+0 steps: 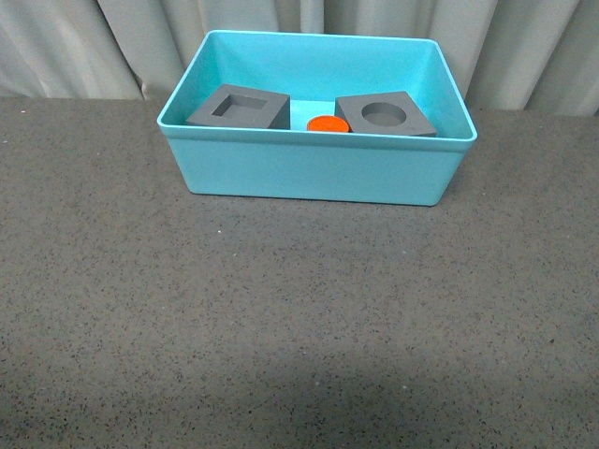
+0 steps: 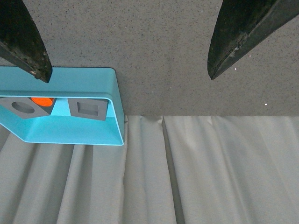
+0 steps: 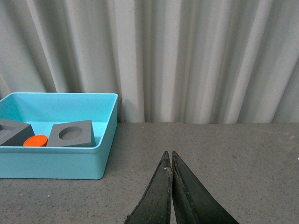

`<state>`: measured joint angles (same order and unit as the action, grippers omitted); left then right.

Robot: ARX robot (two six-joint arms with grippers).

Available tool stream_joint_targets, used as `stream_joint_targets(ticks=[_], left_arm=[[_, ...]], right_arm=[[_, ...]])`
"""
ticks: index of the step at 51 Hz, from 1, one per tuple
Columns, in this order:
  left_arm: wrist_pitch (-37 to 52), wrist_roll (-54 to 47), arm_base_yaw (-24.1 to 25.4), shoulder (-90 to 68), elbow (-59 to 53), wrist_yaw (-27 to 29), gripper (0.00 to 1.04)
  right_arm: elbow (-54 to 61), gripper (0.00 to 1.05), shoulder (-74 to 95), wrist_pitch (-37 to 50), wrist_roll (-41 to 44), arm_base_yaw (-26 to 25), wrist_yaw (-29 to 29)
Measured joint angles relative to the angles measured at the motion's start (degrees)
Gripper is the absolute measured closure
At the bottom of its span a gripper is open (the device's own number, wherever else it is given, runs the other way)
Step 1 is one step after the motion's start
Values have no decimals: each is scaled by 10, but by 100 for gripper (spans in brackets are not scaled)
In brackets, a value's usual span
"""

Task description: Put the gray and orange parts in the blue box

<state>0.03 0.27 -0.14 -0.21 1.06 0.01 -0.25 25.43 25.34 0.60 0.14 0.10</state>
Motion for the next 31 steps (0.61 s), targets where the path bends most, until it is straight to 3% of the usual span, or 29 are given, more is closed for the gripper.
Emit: stream_joint_targets(ticks=[31], left_arm=[[0, 0, 0, 0, 0, 0, 7]], right_arm=[[0, 104, -137, -134, 0, 0, 0]])
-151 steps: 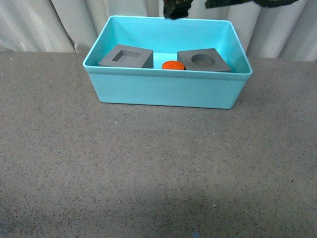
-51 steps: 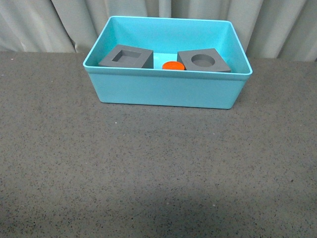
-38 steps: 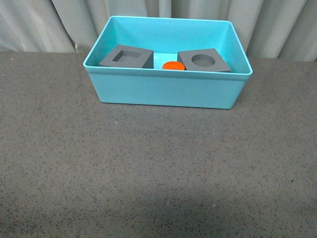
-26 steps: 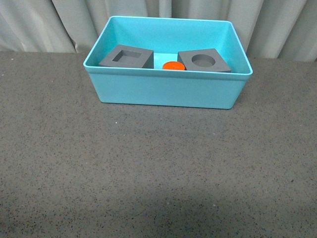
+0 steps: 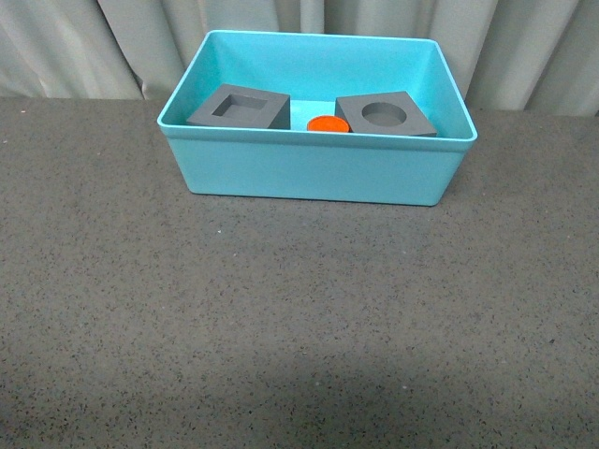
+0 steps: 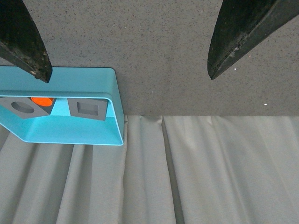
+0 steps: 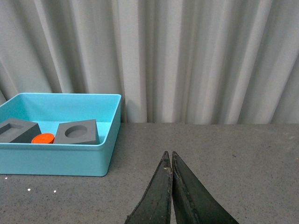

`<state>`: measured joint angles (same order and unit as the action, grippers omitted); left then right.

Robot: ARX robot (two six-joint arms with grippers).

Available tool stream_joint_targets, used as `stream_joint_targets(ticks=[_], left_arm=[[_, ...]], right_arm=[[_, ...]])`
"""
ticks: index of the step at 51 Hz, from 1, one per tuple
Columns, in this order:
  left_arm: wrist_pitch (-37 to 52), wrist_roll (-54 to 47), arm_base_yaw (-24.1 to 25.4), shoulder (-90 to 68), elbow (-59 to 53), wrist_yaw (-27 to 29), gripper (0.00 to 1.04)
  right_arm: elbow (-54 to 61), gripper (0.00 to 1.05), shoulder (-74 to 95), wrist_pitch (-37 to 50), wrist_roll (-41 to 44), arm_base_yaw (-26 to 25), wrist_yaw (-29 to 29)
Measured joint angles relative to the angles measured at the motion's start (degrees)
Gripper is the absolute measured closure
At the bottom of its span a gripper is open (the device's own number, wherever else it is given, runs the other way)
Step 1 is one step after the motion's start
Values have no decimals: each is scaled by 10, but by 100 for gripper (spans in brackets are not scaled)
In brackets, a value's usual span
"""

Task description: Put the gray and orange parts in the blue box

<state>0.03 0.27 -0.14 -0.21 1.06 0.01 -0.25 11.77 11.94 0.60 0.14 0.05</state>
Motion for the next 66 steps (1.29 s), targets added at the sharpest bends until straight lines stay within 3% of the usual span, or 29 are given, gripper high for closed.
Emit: stream_joint_targets(ticks=[7, 13, 22, 28, 40, 50, 66], left_arm=[[0, 0, 0, 0, 0, 0, 7], [0, 0, 0, 0, 0, 1, 7], [0, 0, 0, 0, 0, 0, 7], [0, 0, 0, 0, 0, 0, 7], [0, 0, 0, 0, 0, 0, 7], [0, 0, 0, 0, 0, 0, 7], [0, 0, 0, 0, 0, 0, 7]], right_arm=[[0, 104, -18, -17, 0, 0, 0], [0, 104, -97, -114, 0, 0, -2], [0, 104, -115, -118, 0, 0, -2], [0, 81, -115, -118, 0, 0, -2], [0, 47, -115, -118, 0, 0, -2], [0, 8, -115, -118, 0, 0, -2], [0, 10, -115, -118, 0, 0, -2]])
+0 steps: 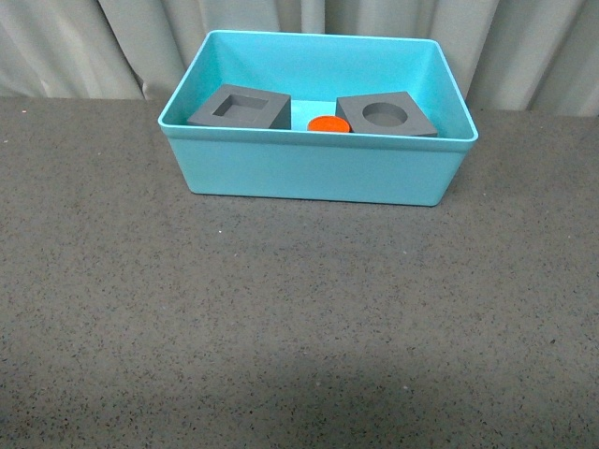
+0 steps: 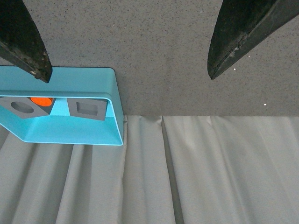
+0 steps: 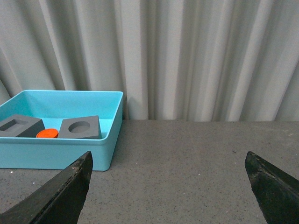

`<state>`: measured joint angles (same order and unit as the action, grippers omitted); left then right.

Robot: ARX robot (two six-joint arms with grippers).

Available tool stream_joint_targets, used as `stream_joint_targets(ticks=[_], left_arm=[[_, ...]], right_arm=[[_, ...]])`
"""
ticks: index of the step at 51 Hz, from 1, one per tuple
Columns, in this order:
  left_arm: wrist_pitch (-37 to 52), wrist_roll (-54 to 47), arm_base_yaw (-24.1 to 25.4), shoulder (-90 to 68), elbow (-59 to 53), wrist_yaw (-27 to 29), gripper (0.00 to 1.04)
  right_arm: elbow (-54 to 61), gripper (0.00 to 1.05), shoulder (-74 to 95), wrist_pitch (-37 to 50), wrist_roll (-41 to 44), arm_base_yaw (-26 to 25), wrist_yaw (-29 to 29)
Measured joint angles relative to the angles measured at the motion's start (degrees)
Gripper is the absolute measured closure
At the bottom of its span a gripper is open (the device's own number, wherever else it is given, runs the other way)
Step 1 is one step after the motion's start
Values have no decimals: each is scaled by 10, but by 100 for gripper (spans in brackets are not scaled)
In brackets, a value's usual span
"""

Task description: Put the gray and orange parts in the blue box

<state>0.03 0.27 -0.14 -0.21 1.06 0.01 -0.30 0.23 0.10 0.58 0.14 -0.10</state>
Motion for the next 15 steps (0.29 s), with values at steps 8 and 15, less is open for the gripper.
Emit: stream_joint_targets(ticks=[8, 15], left_arm=[[0, 0, 0, 0, 0, 0, 7], [0, 0, 0, 0, 0, 0, 7]], right_arm=[[0, 10, 0, 0, 0, 0, 0], [0, 10, 0, 0, 0, 0, 0]])
